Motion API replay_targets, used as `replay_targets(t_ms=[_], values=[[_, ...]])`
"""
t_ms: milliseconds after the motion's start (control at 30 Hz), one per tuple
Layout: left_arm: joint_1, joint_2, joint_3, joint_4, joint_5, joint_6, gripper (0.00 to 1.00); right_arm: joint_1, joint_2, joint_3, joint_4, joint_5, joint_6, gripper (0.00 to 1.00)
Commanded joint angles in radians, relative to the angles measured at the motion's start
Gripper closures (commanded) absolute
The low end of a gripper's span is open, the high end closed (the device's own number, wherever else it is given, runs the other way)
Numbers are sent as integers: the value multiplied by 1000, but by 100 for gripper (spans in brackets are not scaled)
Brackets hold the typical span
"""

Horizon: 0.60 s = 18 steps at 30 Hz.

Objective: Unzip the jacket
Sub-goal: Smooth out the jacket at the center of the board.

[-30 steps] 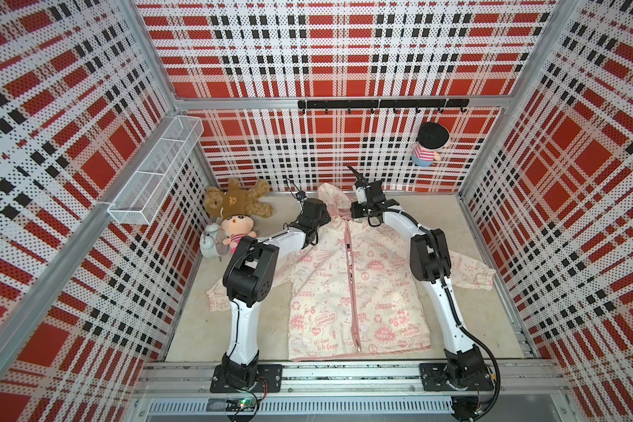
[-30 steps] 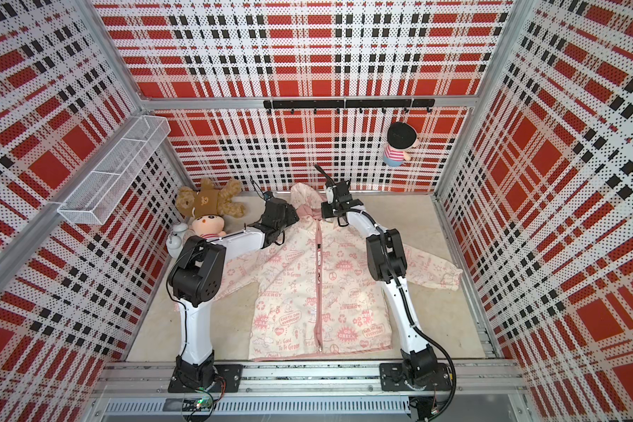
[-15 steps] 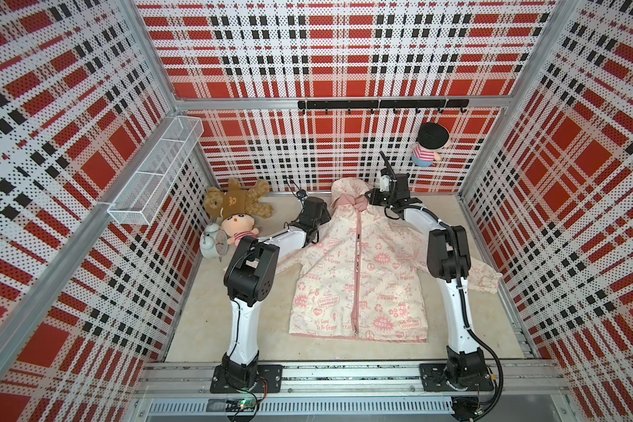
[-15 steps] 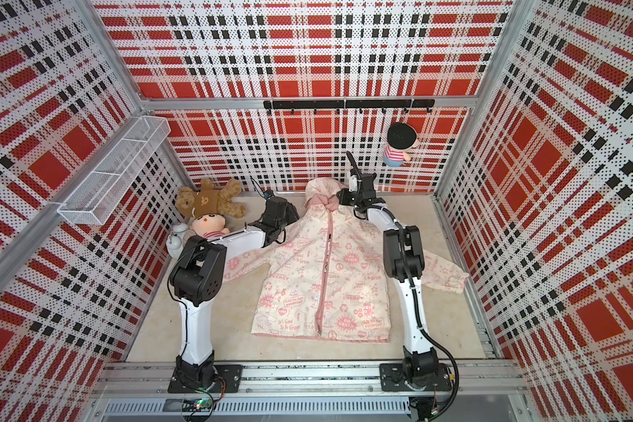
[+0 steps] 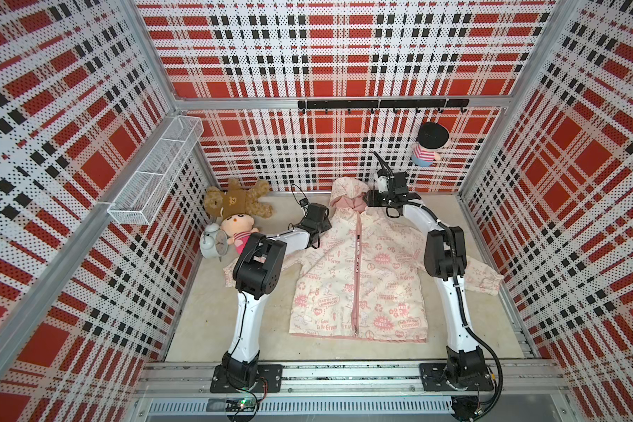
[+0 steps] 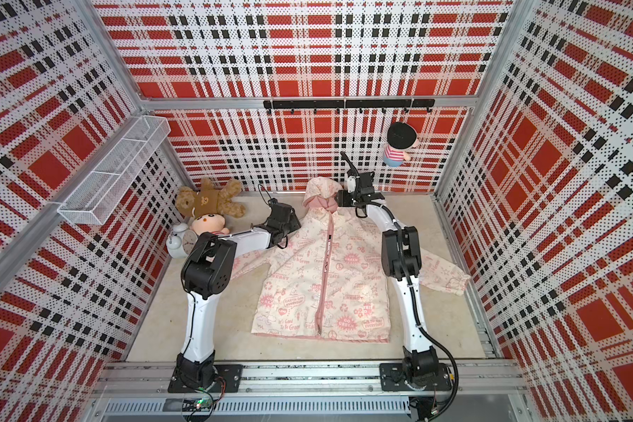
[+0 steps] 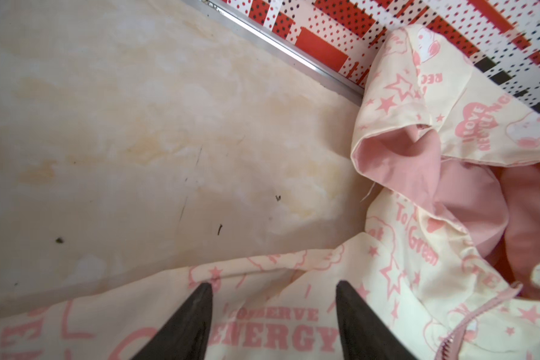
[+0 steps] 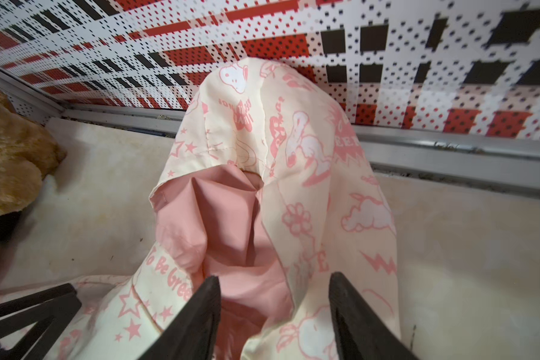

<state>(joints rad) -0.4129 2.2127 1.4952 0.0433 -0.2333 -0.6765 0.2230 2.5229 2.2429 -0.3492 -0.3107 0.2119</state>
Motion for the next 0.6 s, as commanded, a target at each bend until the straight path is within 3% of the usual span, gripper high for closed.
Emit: replay_targets(t_ms=[0,267,567], values=[[-1,25,30,-28,6,9,35,16,27,27,-28,87,-115,38],[-3,46,-2,-76,-14,11,37,29,152,221,-69,262,-149,41],[8,20,-95,-75,-37,5,39,24,196,269,-11,302,-160,79]])
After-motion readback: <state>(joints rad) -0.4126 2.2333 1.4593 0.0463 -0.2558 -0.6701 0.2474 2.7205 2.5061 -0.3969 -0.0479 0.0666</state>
